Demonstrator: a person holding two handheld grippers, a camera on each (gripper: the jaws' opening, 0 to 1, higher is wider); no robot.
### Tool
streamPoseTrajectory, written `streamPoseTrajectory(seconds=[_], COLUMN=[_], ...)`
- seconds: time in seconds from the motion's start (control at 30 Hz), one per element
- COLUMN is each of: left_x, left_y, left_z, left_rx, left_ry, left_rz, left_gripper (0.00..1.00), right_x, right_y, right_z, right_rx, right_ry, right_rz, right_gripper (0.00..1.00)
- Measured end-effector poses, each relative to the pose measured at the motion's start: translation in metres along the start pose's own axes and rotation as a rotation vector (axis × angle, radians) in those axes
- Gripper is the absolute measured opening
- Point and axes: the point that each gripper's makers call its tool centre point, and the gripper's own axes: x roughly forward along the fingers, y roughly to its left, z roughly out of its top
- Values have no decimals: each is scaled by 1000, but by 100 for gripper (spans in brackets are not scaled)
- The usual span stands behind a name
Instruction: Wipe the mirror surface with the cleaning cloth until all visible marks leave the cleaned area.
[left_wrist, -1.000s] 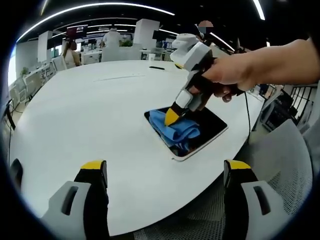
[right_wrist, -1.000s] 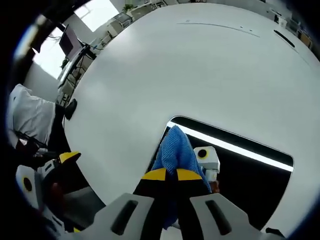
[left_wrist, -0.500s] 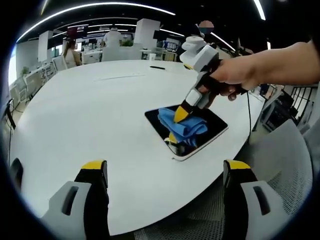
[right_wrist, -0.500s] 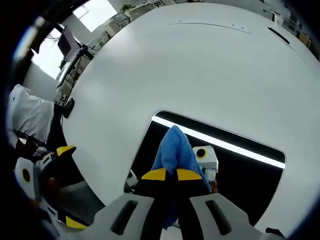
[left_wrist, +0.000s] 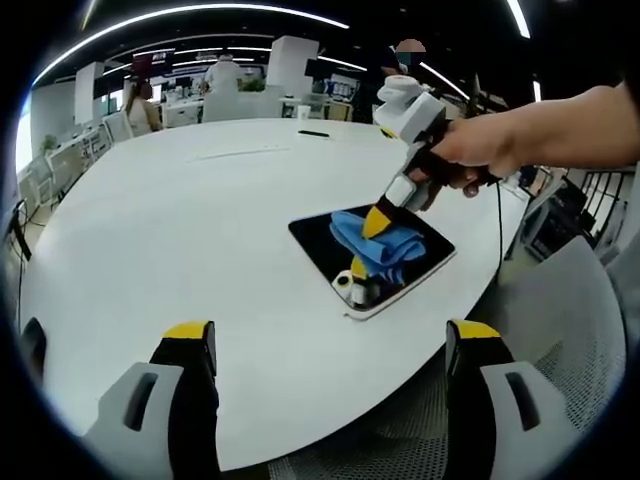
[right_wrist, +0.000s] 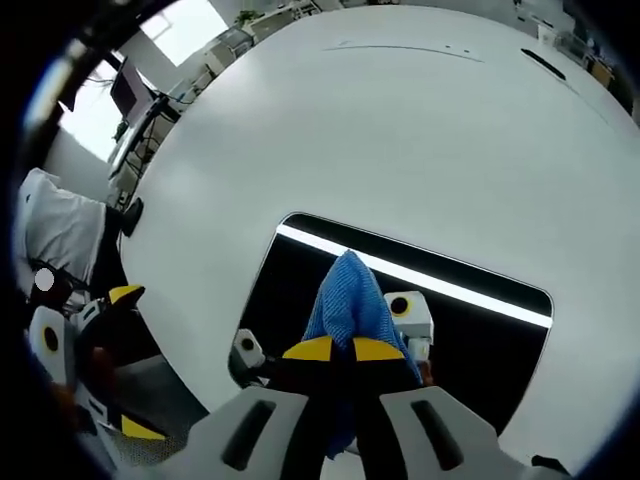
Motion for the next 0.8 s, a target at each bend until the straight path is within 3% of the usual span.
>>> streamPoseTrajectory(seconds=[0.8], left_x=[-1], left_y=[-2], left_z=[-2], left_rx=[3], left_ry=[10], left_rz=[-2], left_gripper=[92], right_x=[-15], right_y=[-45], right_z=[-13], right_rx=[39], right_ry=[-14], right_rz=[-16], right_gripper=[0])
